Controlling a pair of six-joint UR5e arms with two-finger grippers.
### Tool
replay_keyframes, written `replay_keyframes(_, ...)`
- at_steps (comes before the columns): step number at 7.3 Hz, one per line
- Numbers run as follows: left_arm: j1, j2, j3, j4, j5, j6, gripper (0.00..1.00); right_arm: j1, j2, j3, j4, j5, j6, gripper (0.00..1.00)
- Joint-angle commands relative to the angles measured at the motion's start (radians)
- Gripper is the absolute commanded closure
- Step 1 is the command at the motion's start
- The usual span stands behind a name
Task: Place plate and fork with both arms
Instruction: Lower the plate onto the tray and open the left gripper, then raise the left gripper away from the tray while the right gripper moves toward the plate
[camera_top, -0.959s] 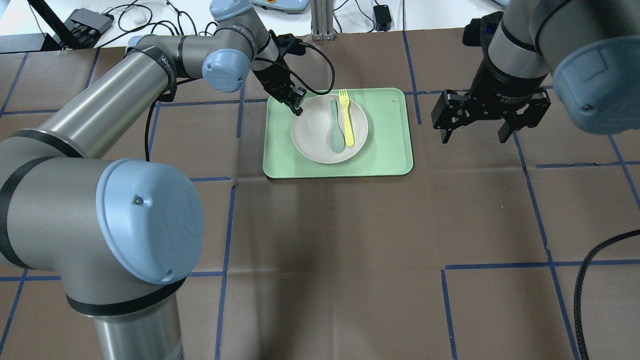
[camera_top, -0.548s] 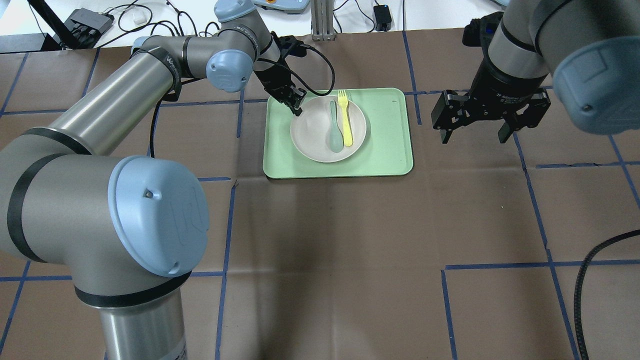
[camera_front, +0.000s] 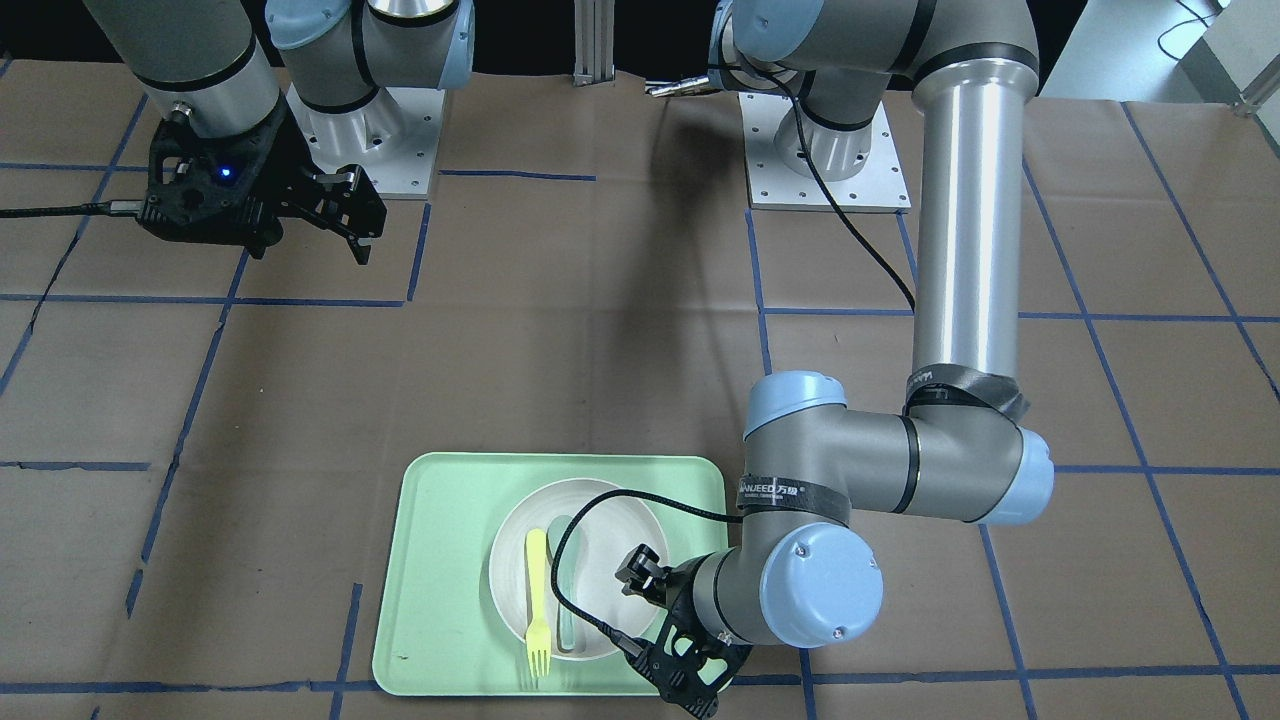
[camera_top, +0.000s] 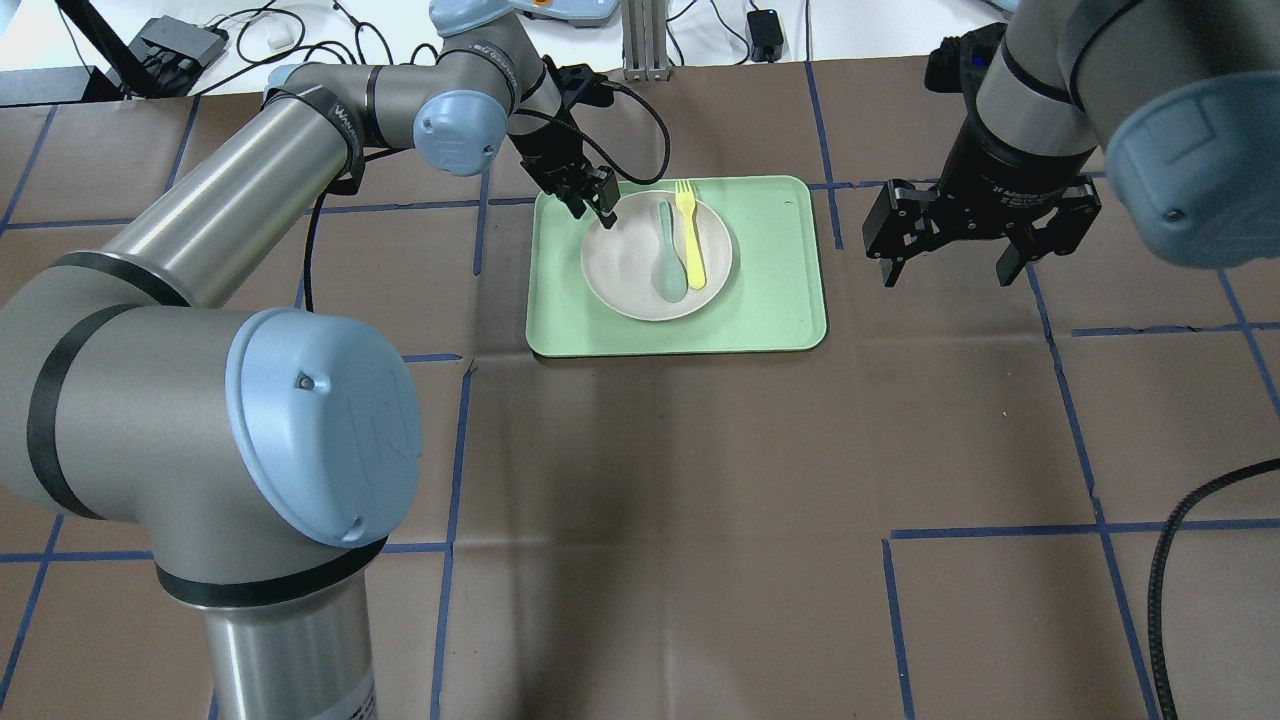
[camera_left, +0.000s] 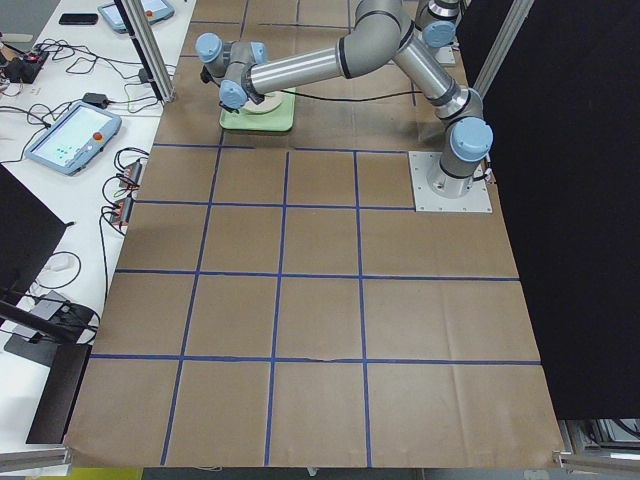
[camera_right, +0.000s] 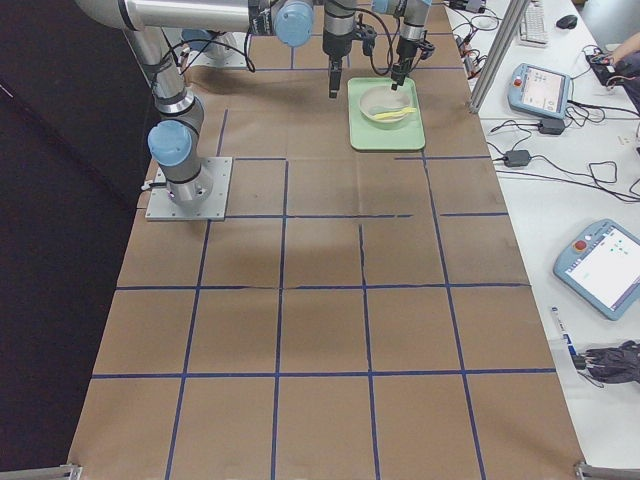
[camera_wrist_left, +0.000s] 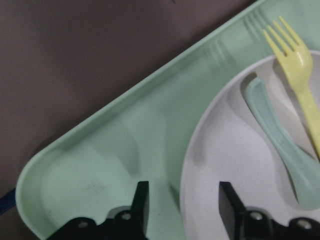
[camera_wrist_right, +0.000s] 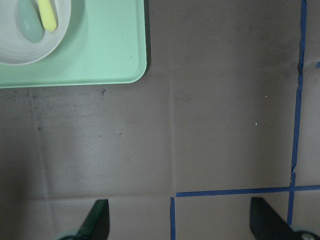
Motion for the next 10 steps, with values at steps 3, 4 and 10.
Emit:
replay_keyframes(3, 0.045, 0.302, -0.019, -0.417, 0.132, -0.003, 0.00, 0.000, 0.000, 0.000, 0.000, 0.000, 0.000, 0.00)
replay_keyframes(4, 0.060, 0.391, -0.028, -0.526, 0.188, -0.006, 0.00, 0.000, 0.000, 0.000, 0.000, 0.000, 0.000, 0.00)
replay_keyframes(10, 0.077, 0.887, -0.478, -0.541, 0.234, -0.291, 0.01, 0.003, 0.006, -0.009, -0.015, 0.002, 0.006, 0.00)
